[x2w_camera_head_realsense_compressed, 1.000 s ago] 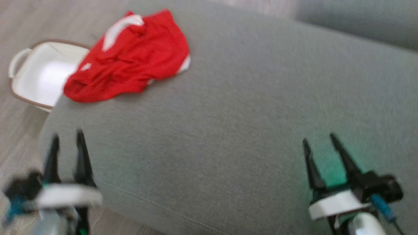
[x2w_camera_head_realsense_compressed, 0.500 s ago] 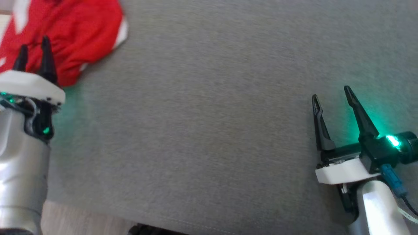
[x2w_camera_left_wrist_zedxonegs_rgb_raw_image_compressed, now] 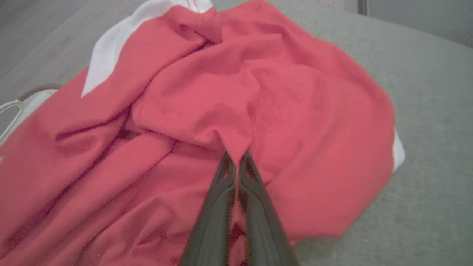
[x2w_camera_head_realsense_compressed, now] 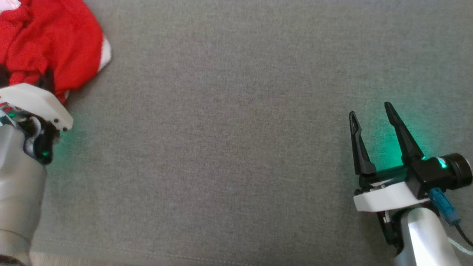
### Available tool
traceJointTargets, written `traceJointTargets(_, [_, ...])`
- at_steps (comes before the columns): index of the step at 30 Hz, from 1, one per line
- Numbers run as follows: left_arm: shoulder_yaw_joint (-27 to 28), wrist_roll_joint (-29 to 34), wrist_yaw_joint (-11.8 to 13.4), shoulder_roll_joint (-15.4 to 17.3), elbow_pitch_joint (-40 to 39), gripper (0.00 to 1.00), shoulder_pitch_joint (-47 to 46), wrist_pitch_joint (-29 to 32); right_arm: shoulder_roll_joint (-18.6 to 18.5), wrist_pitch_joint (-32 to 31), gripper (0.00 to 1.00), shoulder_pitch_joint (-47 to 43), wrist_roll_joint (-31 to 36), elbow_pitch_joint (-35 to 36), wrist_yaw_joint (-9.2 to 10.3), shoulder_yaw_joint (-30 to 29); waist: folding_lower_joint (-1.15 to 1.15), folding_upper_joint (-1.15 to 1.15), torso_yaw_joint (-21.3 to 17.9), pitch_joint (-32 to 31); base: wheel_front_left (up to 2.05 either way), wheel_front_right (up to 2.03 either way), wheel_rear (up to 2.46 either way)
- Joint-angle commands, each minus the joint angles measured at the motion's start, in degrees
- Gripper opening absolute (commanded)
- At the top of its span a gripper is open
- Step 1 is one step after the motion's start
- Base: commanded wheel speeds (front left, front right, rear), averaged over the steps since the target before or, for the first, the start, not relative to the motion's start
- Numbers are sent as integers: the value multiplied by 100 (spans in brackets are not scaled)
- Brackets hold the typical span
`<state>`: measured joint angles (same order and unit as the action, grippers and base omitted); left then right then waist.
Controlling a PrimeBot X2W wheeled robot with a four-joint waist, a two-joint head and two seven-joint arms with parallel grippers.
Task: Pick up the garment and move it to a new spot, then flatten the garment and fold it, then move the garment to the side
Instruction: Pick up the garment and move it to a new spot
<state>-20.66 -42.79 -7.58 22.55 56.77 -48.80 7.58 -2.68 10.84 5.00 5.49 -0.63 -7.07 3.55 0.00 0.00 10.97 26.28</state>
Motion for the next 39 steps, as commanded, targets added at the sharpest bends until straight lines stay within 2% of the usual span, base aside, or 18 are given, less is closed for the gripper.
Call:
traceJointTargets(1, [19,-134,9,530,-398,0,-89,-2,-20,93,100,-113,-119,77,-42,180,0,0,-16,-254,0,0,0])
traceJointTargets(3, [-48,-216,9,619,-582,0,-82,7,-20,126,100,-120,-182,18,-42,192,0,0,-29,-359,0,0,0])
traceJointTargets(7, [-261,-644,9,930,-1527,0,0,108,-20,259,100,-151,-457,-229,-42,239,0,0,-79,-773,0,0,0])
traceJointTargets(10, [-306,-1006,9,1097,-2375,0,162,200,-20,338,100,-187,-670,-411,-42,289,0,0,-160,-1076,0,0,0])
traceJointTargets(16, [-203,-1899,62,1166,-4428,0,878,719,-20,406,100,-286,-1047,-657,-42,352,0,0,-456,-1531,0,0,0])
traceJointTargets(21, [-243,-2660,474,1012,-6417,0,1649,1206,-20,414,100,-309,-1281,-585,-42,347,0,0,-828,-1684,0,0,0])
traceJointTargets(24, [-255,-3206,830,766,-7476,0,1999,1368,-20,414,100,-338,-1391,-538,-42,361,0,0,-1101,-1686,0,0,0])
traceJointTargets(27, [-279,-3694,1253,488,-8212,0,2210,1483,-20,415,100,-327,-1496,-491,-42,411,0,0,-1420,-1640,0,0,0])
traceJointTargets(30, [-284,-4179,1711,162,-8468,0,2342,1543,-20,415,100,-295,-1613,-447,-42,452,0,0,-1766,-1572,0,0,0])
traceJointTargets(32, [-252,-4503,1975,-27,-8305,0,2426,1582,-20,415,100,-257,-1693,-436,-42,472,0,0,-2005,-1517,0,0,0])
traceJointTargets(34, [-132,-4786,2212,-171,-7904,0,2486,1581,-20,415,100,-219,-1770,-432,-42,504,0,0,-2244,-1458,0,0,0])
traceJointTargets(37, [151,-4965,2452,-181,-6923,0,2465,1512,-20,415,100,-178,-1882,-437,-42,550,0,0,-2575,-1369,0,0,0])
traceJointTargets(39, [345,-4749,2449,33,-6123,0,2357,1323,-20,415,100,-154,-1939,-435,-42,601,0,0,-2790,-1307,0,0,0])
